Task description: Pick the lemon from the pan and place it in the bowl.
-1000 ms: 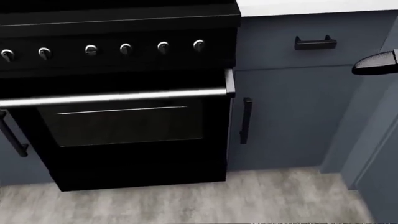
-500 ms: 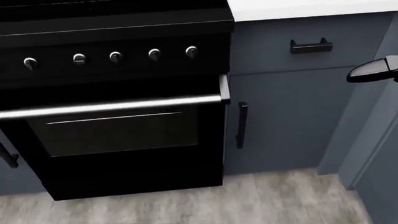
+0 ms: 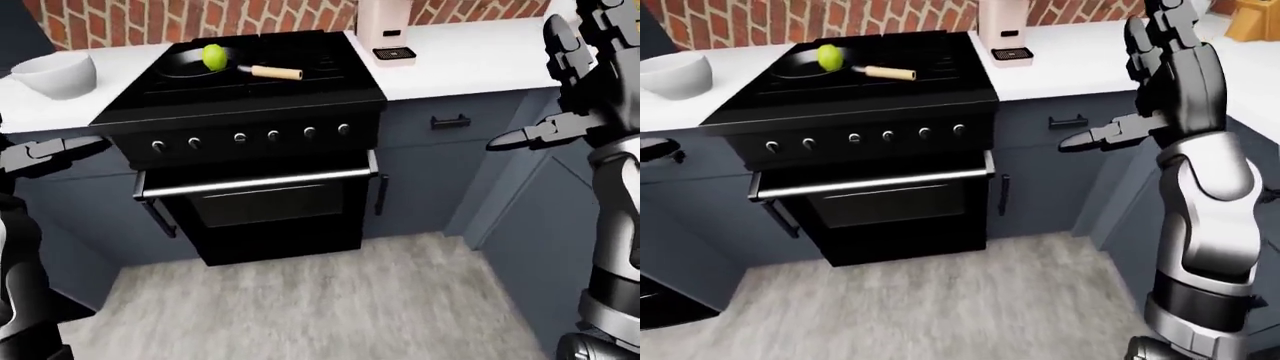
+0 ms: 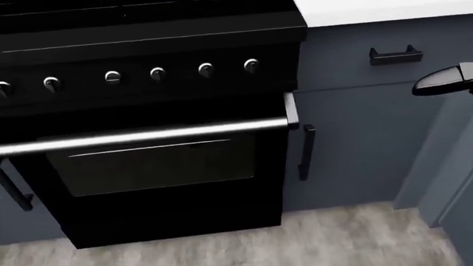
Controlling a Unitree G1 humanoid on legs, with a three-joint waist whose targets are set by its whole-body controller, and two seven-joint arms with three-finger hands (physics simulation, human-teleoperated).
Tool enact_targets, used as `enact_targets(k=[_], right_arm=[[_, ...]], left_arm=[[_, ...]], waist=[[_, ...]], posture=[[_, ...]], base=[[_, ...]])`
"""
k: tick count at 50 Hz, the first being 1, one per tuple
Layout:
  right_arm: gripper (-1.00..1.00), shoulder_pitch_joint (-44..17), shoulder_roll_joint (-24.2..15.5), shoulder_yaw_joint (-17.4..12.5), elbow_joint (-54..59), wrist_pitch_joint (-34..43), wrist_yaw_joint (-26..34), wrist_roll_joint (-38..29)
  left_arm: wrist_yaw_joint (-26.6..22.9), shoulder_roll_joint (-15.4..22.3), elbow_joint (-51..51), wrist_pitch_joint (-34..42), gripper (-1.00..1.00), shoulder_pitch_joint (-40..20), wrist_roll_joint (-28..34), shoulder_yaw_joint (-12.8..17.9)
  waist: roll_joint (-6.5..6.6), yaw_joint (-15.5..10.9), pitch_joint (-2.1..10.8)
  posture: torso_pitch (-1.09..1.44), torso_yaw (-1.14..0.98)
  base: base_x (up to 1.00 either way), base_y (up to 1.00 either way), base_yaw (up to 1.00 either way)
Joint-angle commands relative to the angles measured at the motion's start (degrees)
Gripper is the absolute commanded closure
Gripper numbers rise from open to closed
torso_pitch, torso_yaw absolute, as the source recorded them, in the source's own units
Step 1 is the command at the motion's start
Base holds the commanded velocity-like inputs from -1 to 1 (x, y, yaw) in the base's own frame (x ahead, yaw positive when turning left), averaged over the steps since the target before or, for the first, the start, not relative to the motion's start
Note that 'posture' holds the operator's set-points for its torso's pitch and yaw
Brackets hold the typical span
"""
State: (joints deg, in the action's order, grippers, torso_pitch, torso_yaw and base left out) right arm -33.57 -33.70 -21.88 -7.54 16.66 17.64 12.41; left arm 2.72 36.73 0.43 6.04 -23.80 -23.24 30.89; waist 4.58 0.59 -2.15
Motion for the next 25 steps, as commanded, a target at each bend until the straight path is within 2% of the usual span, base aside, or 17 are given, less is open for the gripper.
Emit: enact_targets(k=[1, 3, 10, 12, 13, 14, 15, 16, 17, 19, 22, 24, 25], right_arm=[[-1.0, -1.1, -0.9, -0.5, -1.6, -1.2, 0.0, 0.3], [-1.0, -0.9, -0.8, -0.5, -1.3, -1.6, 0.1, 0.1], [-1.0, -0.8, -0.8, -0.5, -1.8, -1.5, 0.6, 0.0], [-1.0, -0.8, -0.8, -0.4, -1.8, -1.6, 0.8, -0.1], [-1.0, -0.9, -0.9, -0.4, -1.7, -1.7, 0.8, -0.2], [-1.0, -1.0, -0.9, -0.4, -1.7, -1.6, 0.9, -0.2], [-1.0, -1.0, -0.9, -0.4, -1.9, -1.6, 0.9, -0.2], [-1.0, -0.9, -0.8, -0.3, -2.0, -1.6, 1.0, -0.2], [-1.0, -0.9, -0.8, -0.4, -2.1, -1.5, 1.0, -0.2], [-1.0, -0.9, -0.9, -0.4, -2.1, -1.5, 1.1, -0.2], [-1.0, -1.1, -1.0, -0.5, -2.4, -1.3, 1.2, -0.1], [-1.0, -1.2, -1.0, -0.5, -2.1, -1.5, 1.2, -0.1], [-1.0, -1.1, -1.0, -0.5, -1.9, -1.7, 1.2, -0.1]], left_arm=[[0.1, 1.1, -0.8, -1.1, -1.0, -0.9, 0.1, 0.9], [0.1, 1.0, -0.8, -1.2, -1.0, -0.8, 0.2, 0.9], [0.2, 0.9, -0.8, -1.5, -1.0, -0.7, 0.3, 0.8], [0.3, 0.9, -0.8, -1.5, -1.0, -0.9, 0.3, 0.7], [0.3, 0.9, -0.8, -1.6, -1.0, -0.9, 0.3, 0.7], [0.3, 1.0, -0.7, -1.6, -1.0, -0.9, 0.3, 0.8], [0.3, 0.9, -0.7, -1.7, -1.0, -0.9, 0.2, 0.9], [0.3, 0.9, -0.8, -1.8, -1.0, -0.9, 0.3, 0.8], [0.3, 0.9, -0.8, -1.8, -1.0, -0.8, 0.3, 0.8], [0.3, 1.0, -0.9, -1.7, -1.0, -0.8, 0.2, 0.9], [0.5, 1.1, -1.0, -1.6, -1.0, -0.8, 0.1, 1.0], [0.4, 1.2, -1.0, -1.7, -1.0, -0.8, 0.1, 1.0], [0.5, 1.2, -1.1, -1.5, -1.0, -0.8, 0.0, 1.1]], waist=[[0.41, 0.0, 1.53], [-0.02, -0.2, 0.52], [-4.32, -0.3, 0.45], [-5.89, -0.4, 0.41], [-7.1, -0.5, 0.5], [-8.87, -0.5, 1.06], [-6.26, 0.1, 0.63], [-7.25, -0.2, 0.88], [-7.43, -0.2, 1.14], [-7.01, -0.2, 1.57], [-5.15, -0.2, 0.61], [-3.21, 0.0, 0.25], [-1.76, 0.2, 0.49]], posture=[[0.0, 0.0], [0.0, 0.0], [0.0, 0.0], [0.0, 0.0], [0.0, 0.0], [0.0, 0.0], [0.0, 0.0], [0.0, 0.0], [0.0, 0.0], [0.0, 0.0], [0.0, 0.0], [0.0, 0.0], [0.0, 0.0]], base=[[0.05, 0.26, 0.0], [0.05, 0.27, 0.0], [0.05, 0.27, 0.0], [0.05, 0.27, 0.0], [0.05, 0.27, 0.0], [0.05, 0.27, 0.0], [0.05, 0.27, 0.0], [0.05, 0.27, 0.0], [0.05, 0.27, 0.0], [0.04, 0.26, 0.0], [0.04, 0.26, 0.0], [0.05, 0.27, 0.0], [0.05, 0.27, 0.0]])
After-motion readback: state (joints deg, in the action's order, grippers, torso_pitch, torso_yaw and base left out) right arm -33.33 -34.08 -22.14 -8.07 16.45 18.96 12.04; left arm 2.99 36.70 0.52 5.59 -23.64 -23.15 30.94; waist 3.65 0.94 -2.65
